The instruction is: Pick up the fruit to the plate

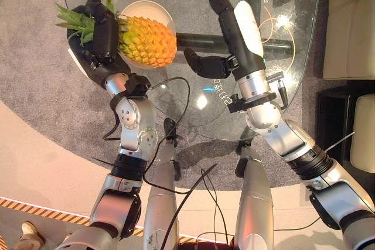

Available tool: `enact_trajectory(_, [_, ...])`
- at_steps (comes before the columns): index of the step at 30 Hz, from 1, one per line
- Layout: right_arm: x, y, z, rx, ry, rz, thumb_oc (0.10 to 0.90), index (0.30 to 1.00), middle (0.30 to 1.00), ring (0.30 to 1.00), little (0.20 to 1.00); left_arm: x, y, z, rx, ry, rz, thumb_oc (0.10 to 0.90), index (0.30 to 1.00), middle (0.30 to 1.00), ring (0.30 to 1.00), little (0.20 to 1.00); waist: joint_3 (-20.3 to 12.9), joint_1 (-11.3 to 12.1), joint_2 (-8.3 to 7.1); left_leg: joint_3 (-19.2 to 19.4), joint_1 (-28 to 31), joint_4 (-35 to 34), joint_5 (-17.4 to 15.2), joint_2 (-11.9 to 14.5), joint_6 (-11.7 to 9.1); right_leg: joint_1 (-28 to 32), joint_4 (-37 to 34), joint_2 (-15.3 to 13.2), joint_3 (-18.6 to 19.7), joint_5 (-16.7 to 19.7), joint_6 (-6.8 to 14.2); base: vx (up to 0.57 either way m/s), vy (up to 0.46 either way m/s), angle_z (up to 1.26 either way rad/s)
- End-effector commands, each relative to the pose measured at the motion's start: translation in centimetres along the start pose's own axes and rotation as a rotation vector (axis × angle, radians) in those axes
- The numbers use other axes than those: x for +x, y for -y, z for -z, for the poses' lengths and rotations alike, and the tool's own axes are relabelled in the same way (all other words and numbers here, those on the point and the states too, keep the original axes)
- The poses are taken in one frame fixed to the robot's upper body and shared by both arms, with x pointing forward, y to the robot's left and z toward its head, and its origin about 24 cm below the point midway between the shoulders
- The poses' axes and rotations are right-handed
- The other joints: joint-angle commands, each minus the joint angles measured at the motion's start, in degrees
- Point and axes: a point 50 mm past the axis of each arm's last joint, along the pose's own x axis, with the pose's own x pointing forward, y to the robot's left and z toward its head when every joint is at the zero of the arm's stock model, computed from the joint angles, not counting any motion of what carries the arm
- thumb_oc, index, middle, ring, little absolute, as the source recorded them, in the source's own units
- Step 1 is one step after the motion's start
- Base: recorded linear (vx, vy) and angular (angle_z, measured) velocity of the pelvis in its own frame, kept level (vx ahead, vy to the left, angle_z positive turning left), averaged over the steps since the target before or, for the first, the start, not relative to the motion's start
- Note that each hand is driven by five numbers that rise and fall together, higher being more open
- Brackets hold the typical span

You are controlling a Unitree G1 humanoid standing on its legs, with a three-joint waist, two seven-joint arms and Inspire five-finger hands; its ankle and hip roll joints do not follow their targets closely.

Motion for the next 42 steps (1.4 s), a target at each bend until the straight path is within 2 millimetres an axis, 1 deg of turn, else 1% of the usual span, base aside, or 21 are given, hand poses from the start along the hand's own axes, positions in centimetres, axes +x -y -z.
enact_trajectory(1, [2.2,3.8,-3.1,-0.010,0.190,0.222,0.800,0.900,0.900,0.900,0.900,1.9,4.5,-6.4,-0.133,0.395,0.171,0.100,0.300,0.300,0.300,0.200,-1.3,0.5,-0.63,-1.6,-0.5,2.1,-2.2,2.7,-3.0,2.6,-8.8,-1.0,-0.7,6.3,2.3,0.00,0.000,0.00])
enact_trajectory(5, [1.3,4.9,-0.7,-0.090,0.111,0.298,0.800,0.900,0.900,0.900,0.900,2.4,4.1,-6.7,-0.050,0.473,0.163,0.100,0.300,0.300,0.300,0.200,-1.3,-0.1,-0.66,-1.3,-0.1,2.5,-2.9,3.0,-3.1,2.6,-8.1,-0.9,-0.5,5.7,2.4,0.00,0.000,0.00])
enact_trajectory(9, [0.7,6.0,1.2,-0.144,0.041,0.360,0.800,0.900,0.900,0.900,0.900,3.1,3.9,-6.8,0.004,0.506,0.147,0.100,0.300,0.300,0.300,0.200,-1.3,-0.6,-0.80,-1.1,0.0,2.6,-3.0,3.1,-3.2,2.4,-7.9,-0.9,-0.4,5.6,2.5,0.00,0.000,0.00])
enact_trajectory(10, [0.7,6.0,1.3,-0.144,0.041,0.361,0.800,0.900,0.900,0.900,0.900,3.1,3.9,-6.8,0.004,0.507,0.148,0.100,0.300,0.300,0.300,0.200,-1.3,-0.6,-0.80,-1.1,0.0,2.6,-3.0,3.1,-3.2,2.4,-7.9,-0.9,-0.4,5.6,2.5,0.00,0.000,0.00])
enact_trajectory(14, [-0.6,7.4,4.3,-0.191,-0.111,0.467,0.800,0.900,0.900,0.900,0.900,4.1,3.3,-6.9,0.057,0.540,0.121,0.100,0.300,0.300,0.300,0.200,-1.3,-1.3,-1.10,-0.8,0.0,3.0,-3.3,3.4,-3.3,2.2,-7.6,-0.7,-0.1,5.4,2.5,0.00,0.009,-0.04])
enact_trajectory(16, [-0.7,7.5,4.4,-0.192,-0.116,0.472,0.800,0.900,0.900,0.900,0.900,4.1,3.3,-6.9,0.058,0.542,0.120,0.100,0.300,0.300,0.300,0.200,-1.3,-1.3,-1.12,-0.8,-0.1,3.0,-3.3,3.4,-3.3,2.1,-7.6,-0.7,-0.1,5.4,2.5,0.00,0.018,-0.06])
enact_trajectory(17, [-1.4,8.2,6.1,-0.212,-0.215,0.530,0.800,0.900,0.900,0.900,0.900,4.6,3.1,-6.9,0.086,0.561,0.107,0.100,0.300,0.300,0.300,0.200,-1.3,-1.6,-1.23,-0.5,0.0,3.0,-3.5,3.6,-3.3,2.0,-7.5,-0.4,0.0,5.2,2.4,-0.01,0.037,-0.04])
enact_trajectory(22, [-3.6,9.6,9.9,-0.231,-0.428,0.653,0.800,0.900,0.900,0.900,0.900,5.8,2.8,-6.9,0.160,0.590,0.075,0.100,0.300,0.300,0.300,0.200,-1.3,-2.0,-1.21,0.0,0.0,2.9,-3.7,3.9,-3.4,1.8,-7.6,-0.1,0.2,5.1,2.3,-0.01,0.031,-0.08])
enact_trajectory(27, [-5.6,11.0,12.5,-0.229,-0.578,0.758,0.800,0.900,0.900,0.900,0.900,7.4,2.5,-7.4,0.205,0.602,0.046,0.100,0.300,0.300,0.300,0.200,-1.3,-2.2,-1.32,0.3,-0.3,3.1,-3.9,4.0,-3.5,1.4,-7.3,0.2,0.0,4.8,2.1,-0.01,0.007,-0.05])
enact_trajectory(28, [-5.7,11.1,12.7,-0.230,-0.590,0.765,0.800,0.900,0.900,0.900,0.900,7.5,2.5,-7.4,0.208,0.604,0.045,0.100,0.300,0.300,0.300,0.200,-1.3,-2.2,-1.36,0.3,-0.3,3.1,-4.0,4.1,-3.5,1.4,-7.3,0.3,0.0,4.8,2.1,-0.01,0.003,-0.09])
enact_trajectory(29, [-6.5,11.4,13.5,-0.224,-0.642,0.799,0.800,0.900,0.900,0.900,0.900,7.8,2.3,-7.5,0.225,0.612,0.040,0.100,0.300,0.300,0.300,0.200,-1.3,-2.2,-1.33,0.4,-0.3,3.1,-4.0,4.1,-3.5,1.4,-7.2,0.4,-0.1,4.7,2.0,-0.01,0.003,-0.08])
enact_trajectory(32, [-7.9,11.9,14.9,-0.178,-0.745,0.858,0.800,0.900,0.900,0.900,0.900,8.3,2.4,-7.8,0.250,0.626,0.035,0.100,0.300,0.300,0.300,0.200,-1.3,-2.1,-1.50,0.4,-0.7,3.3,-4.1,4.2,-3.6,1.1,-7.1,0.6,-0.3,4.6,1.8,-0.01,0.000,-0.02])
enact_trajectory(34, [-9.2,12.0,15.8,-0.154,-0.816,0.885,0.800,0.900,0.900,0.900,0.900,8.6,2.3,-7.8,0.263,0.629,0.027,0.100,0.300,0.300,0.300,0.200,-1.3,-2.1,-1.59,0.4,-0.9,3.6,-4.2,4.3,-3.6,1.0,-6.9,0.6,-0.5,4.4,1.7,0.00,0.000,0.00])
enact_trajectory(39, [-12.4,12.5,18.3,-0.143,-1.009,0.881,0.800,0.900,0.900,0.900,0.900,9.5,2.8,-8.1,0.294,0.626,0.024,0.100,0.300,0.300,0.300,0.200,-1.3,-1.8,-1.69,0.2,-1.4,4.0,-4.5,4.6,-3.4,0.9,-6.8,0.8,-1.0,4.1,1.4,0.00,-0.006,0.00])
enact_trajectory(42, [-13.5,12.4,18.9,-0.143,-1.070,0.857,0.800,0.900,0.900,0.900,0.900,9.8,3.2,-8.0,0.316,0.625,0.030,0.100,0.300,0.300,0.300,0.200,-1.3,-1.7,-1.64,0.1,-1.5,4.2,-4.6,4.6,-3.3,0.8,-6.6,0.9,-1.0,4.0,1.3,0.00,0.000,0.00])
